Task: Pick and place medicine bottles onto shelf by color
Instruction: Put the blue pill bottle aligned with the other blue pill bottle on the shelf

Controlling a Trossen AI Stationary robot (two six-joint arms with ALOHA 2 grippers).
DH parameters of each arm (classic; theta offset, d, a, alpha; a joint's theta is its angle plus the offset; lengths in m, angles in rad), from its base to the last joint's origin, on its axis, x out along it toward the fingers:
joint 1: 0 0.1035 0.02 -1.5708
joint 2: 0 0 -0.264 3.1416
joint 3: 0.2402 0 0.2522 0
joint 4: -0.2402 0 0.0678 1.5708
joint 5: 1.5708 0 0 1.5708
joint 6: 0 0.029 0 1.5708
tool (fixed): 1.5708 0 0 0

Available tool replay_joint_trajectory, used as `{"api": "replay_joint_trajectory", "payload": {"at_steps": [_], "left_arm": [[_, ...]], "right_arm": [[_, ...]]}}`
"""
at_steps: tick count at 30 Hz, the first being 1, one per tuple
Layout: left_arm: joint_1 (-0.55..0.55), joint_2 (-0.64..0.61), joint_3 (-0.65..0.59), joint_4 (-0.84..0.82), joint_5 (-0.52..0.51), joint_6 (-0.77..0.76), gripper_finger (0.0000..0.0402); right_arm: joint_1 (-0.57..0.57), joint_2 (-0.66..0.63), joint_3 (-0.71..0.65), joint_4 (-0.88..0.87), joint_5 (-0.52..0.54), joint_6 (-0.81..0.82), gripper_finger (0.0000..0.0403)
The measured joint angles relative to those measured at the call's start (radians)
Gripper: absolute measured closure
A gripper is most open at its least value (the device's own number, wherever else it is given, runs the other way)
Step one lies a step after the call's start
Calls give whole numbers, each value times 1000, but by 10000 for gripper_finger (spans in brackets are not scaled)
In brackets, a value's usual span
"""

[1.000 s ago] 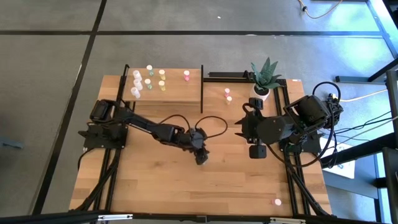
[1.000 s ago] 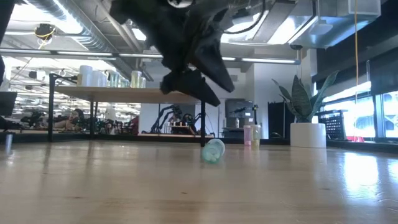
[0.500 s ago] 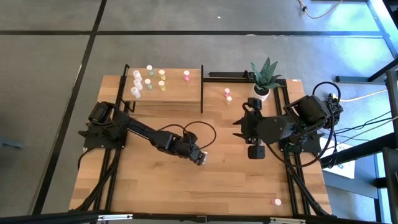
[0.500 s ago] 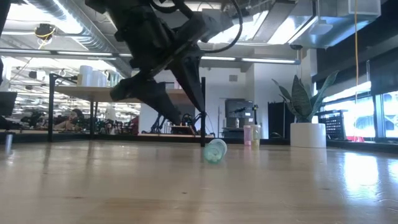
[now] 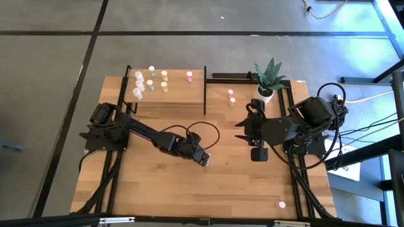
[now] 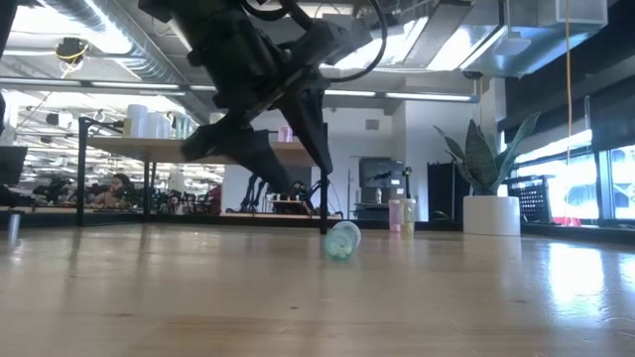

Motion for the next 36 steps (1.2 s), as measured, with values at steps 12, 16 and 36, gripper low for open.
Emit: {"api": "replay_joint_trajectory", "payload": {"at_steps": [12,16,36], "left_arm": [[0,14,0,56,-23,-44,199],[2,13,0,77,-25,-44,178],[50,211,379,-335,35,-44,99]], "right_arm": [[0,0,0,0,0,0,249],[0,0,0,0,0,0,249],[0,-1,0,26,-8,0,249]]}}
